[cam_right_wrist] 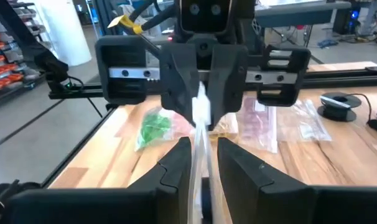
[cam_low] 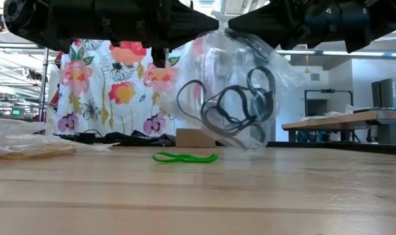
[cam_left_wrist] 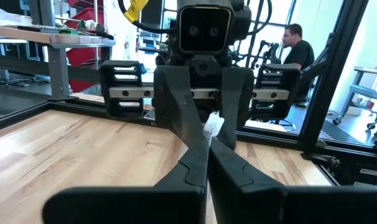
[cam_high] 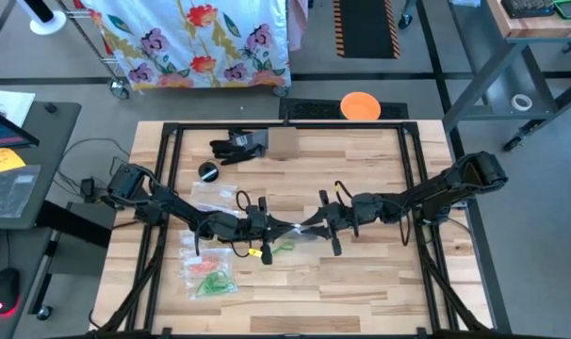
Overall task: Sort rubber bands
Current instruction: Close the transparent zip bag
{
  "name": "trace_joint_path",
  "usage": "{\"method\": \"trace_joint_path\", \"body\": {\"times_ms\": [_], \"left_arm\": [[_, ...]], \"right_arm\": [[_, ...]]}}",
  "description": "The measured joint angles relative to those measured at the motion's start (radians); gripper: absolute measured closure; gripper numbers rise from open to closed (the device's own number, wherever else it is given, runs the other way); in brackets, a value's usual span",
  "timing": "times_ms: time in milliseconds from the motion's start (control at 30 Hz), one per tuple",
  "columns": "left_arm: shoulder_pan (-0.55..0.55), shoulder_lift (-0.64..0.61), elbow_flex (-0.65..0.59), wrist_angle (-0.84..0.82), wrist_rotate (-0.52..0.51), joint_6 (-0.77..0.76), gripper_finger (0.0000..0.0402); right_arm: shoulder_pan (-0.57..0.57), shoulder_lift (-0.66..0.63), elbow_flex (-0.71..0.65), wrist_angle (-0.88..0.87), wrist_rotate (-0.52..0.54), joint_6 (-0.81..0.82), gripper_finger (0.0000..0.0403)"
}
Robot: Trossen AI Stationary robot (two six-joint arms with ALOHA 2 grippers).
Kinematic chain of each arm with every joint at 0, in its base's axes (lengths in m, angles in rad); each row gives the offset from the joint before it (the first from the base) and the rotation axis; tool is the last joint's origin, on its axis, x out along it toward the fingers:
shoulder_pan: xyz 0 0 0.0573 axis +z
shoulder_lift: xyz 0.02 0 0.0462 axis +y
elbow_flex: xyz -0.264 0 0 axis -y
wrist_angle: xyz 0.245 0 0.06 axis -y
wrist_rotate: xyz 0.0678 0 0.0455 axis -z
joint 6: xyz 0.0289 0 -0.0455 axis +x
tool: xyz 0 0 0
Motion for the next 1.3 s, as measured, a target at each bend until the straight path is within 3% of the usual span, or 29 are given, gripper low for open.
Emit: {"method": "trace_joint_path", "body": {"times_ms": [133, 300, 533, 700, 800, 1000, 1300], "left_arm": [[0.0, 0.0, 0.0, -0.001, 0.003, -0.001, 0.0401], [0.001, 0.0, 0.0, -0.004, 0.041, -0.002, 0.0401], [0.0, -0.002, 0.001, -0.105, 0.072, 0.006, 0.0396], [0.0, -0.002, 0.001, -0.207, 0.064, 0.007, 0.0347], [-0.004, 0.0, 0.0, -0.21, 0.014, 0.014, 0.0307], [-0.013, -0.041, 0.0, -0.217, 0.011, 0.01, 0.024], [-0.027, -0.127, 0.0, -0.373, 0.154, -0.077, 0.0219]], "right_arm": [[0.006, 0.0, 0.0, -0.009, 0.061, -0.011, 0.0337], [0.013, 0.0, 0.0, -0.014, 0.104, -0.059, 0.0394], [0.027, 0.002, 0.031, -0.1, 0.103, -0.061, 0.0401], [0.044, 0.002, 0.103, -0.277, 0.103, -0.051, 0.0401], [0.062, 0.001, 0.15, -0.377, 0.103, -0.038, 0.0402], [0.095, 0.0, 0.2, -0.508, 0.117, -0.025, 0.0402], [0.09, 0.0, 0.209, -0.531, 0.127, -0.003, 0.0403]]}}
